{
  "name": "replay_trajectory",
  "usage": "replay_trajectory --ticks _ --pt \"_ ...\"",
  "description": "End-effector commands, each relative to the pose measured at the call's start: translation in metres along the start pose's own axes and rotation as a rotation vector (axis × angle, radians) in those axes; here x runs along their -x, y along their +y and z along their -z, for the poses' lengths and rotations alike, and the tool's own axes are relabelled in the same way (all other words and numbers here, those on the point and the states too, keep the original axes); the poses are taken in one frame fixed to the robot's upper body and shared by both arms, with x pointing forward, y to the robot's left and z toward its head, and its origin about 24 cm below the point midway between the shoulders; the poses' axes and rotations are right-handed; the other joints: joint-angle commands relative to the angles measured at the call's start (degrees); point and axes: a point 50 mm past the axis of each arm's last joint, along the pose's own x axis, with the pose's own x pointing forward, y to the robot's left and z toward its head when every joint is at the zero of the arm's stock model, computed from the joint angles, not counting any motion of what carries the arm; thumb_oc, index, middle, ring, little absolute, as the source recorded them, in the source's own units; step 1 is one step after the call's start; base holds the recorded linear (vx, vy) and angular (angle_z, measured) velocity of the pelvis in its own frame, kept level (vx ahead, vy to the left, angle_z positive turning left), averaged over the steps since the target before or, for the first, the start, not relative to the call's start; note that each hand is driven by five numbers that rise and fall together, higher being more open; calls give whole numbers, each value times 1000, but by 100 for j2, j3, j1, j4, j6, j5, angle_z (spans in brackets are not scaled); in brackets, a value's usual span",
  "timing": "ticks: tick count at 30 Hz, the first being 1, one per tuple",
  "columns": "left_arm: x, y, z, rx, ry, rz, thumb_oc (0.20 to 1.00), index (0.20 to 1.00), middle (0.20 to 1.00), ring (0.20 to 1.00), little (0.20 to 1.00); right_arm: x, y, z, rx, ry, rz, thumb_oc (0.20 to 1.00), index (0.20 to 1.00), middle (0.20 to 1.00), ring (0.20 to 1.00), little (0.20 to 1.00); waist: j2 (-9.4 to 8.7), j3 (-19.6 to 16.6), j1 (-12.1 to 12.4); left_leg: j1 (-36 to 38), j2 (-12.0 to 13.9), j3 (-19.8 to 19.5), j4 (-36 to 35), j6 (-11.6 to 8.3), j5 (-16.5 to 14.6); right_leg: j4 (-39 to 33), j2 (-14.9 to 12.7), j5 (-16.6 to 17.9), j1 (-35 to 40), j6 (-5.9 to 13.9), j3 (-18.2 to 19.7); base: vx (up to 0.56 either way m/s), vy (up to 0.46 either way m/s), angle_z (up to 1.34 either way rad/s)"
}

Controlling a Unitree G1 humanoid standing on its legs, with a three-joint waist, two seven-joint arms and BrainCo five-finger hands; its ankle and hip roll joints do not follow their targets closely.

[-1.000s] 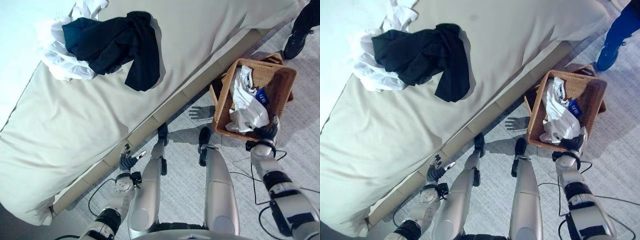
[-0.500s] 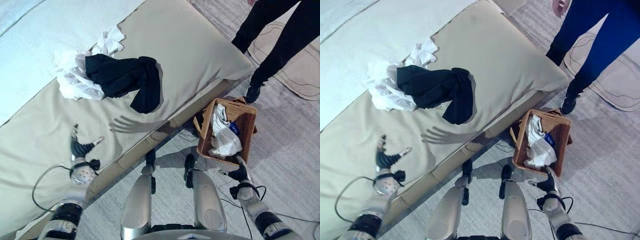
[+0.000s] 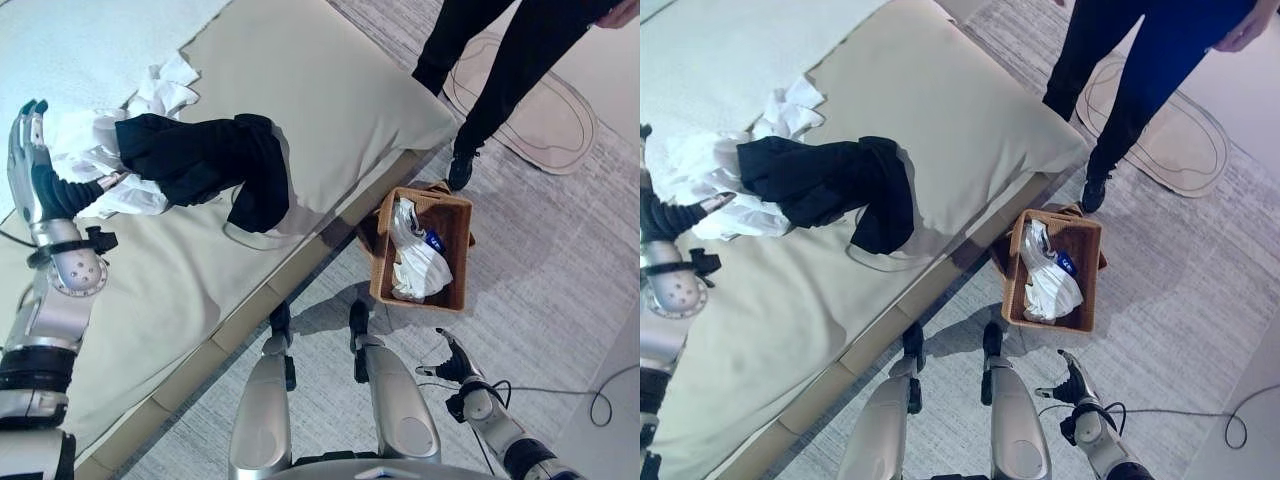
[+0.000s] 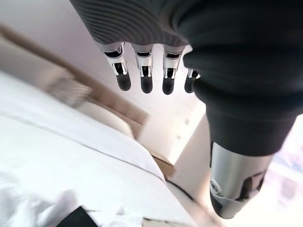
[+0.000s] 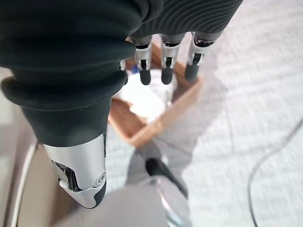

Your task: Pick up clothes into the bucket

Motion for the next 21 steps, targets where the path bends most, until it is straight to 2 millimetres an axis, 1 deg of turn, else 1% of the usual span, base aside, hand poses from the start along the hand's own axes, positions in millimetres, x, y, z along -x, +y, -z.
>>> replay_trajectory --ticks 1,2,4,6,8,9,11,12,13,14,17,18,21 --pt "-36 29 -10 -157 -100 -84 1000 1000 1000 1000 1000 1 1 -11 -22 -80 -16 1000 1000 1000 1000 1000 -281 81 -252 -133 -249 264 1642 265 -1340 -759 -201 748 87 358 339 14 58 -22" --pt "-44 30 -11 -211 -120 -62 1000 1000 1000 1000 1000 1 0 -12 -28 -84 -12 1000 1000 1000 1000 1000 -293 109 -300 -224 -232 310 1790 285 -1406 -770 -187 766 31 365 389 12 78 -24" --pt "-53 32 -16 -258 -144 -45 1000 1000 1000 1000 1000 0 -2 -14 -43 -95 -1 1000 1000 1000 1000 1000 -318 173 -330 -393 -186 367 2046 317 -1528 -798 -150 805 -64 377 483 9 45 -26" --pt "-64 35 -15 -357 -160 -12 1000 1000 1000 1000 1000 0 -4 -17 -50 -115 8 1000 1000 1000 1000 1000 -367 218 -408 -625 -115 409 2364 347 -1660 -815 -98 855 -207 401 586 0 25 -30" --pt "-73 34 -23 -403 -193 23 1000 1000 1000 1000 1000 0 -6 -20 -68 -124 23 1000 1000 1000 1000 1000 -393 259 -415 -863 -61 463 2602 377 -1768 -832 -48 889 -346 406 669 41 47 -27" --pt "-75 36 -22 -429 -196 29 1000 1000 1000 1000 1000 0 -6 -21 -72 -134 27 1000 1000 1000 1000 1000 -323 267 -403 -881 6 420 2699 363 -2013 -848 38 781 -338 429 690 86 65 -22" --pt "-80 35 -25 -451 -200 47 1000 1000 1000 1000 1000 -1 -8 -26 -90 -156 46 1000 1000 1000 1000 1000 -315 328 -439 -1143 43 401 2931 384 -2117 -864 75 811 -490 423 744 33 26 -25" --pt "-81 35 -25 -452 -202 47 1000 1000 1000 1000 1000 -1 -8 -26 -92 -156 46 1000 1000 1000 1000 1000 -311 321 -431 -1166 49 395 2948 384 -2122 -862 80 812 -504 423 739 -18 0 -22" --pt "-83 34 -23 -475 -188 72 1000 1000 1000 1000 1000 -3 -11 -32 -111 -178 57 1000 1000 1000 1000 1000 -283 380 -500 -1422 46 358 3124 395 -2182 -868 99 844 -693 421 771 -23 -8 -11" --pt "-87 35 -28 -470 -202 70 1000 1000 1000 1000 1000 -3 -13 -34 -124 -188 67 1000 1000 1000 1000 1000 -283 391 -517 -1563 53 335 3195 391 -2199 -900 113 869 -763 414 780 -25 -15 -4" --pt "-91 34 -30 -466 -196 77 1000 1000 1000 1000 1000 -5 -15 -41 -145 -208 80 1000 1000 1000 1000 1000 -254 392 -547 -1860 75 288 3322 380 -2217 -970 130 932 -945 405 745 -14 -19 5" --pt "-92 34 -26 -470 -175 89 1000 1000 1000 1000 1000 -6 -16 -45 -152 -222 83 1000 1000 1000 1000 1000 -262 393 -572 -1970 90 280 3374 373 -2226 -1012 144 959 -1017 399 734 -21 -40 6" --pt "-101 35 -32 -448 -156 106 1000 1000 1000 1000 1000 -8 -19 -67 -195 -301 94 1000 1000 1000 1000 1000 -313 396 -580 -2449 169 190 3656 375 -2276 -1110 244 1020 -1278 378 694 -17 -77 3"
